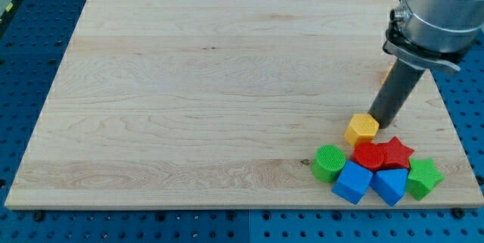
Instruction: Move the yellow heart diagonal top left to the yellow hexagon
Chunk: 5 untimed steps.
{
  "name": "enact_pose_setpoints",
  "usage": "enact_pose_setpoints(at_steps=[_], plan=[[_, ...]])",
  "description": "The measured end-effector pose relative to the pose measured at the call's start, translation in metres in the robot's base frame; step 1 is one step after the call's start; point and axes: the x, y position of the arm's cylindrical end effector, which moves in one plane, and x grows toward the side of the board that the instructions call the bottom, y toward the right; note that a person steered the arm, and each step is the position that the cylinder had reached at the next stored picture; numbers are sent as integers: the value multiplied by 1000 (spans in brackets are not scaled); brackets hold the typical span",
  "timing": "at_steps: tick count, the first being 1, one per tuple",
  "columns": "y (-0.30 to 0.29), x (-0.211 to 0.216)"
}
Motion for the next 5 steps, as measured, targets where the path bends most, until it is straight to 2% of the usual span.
enact_pose_setpoints(at_steps=[1, 2, 3, 5], plan=[[18, -43], [86, -75], [156, -73], [157, -89]])
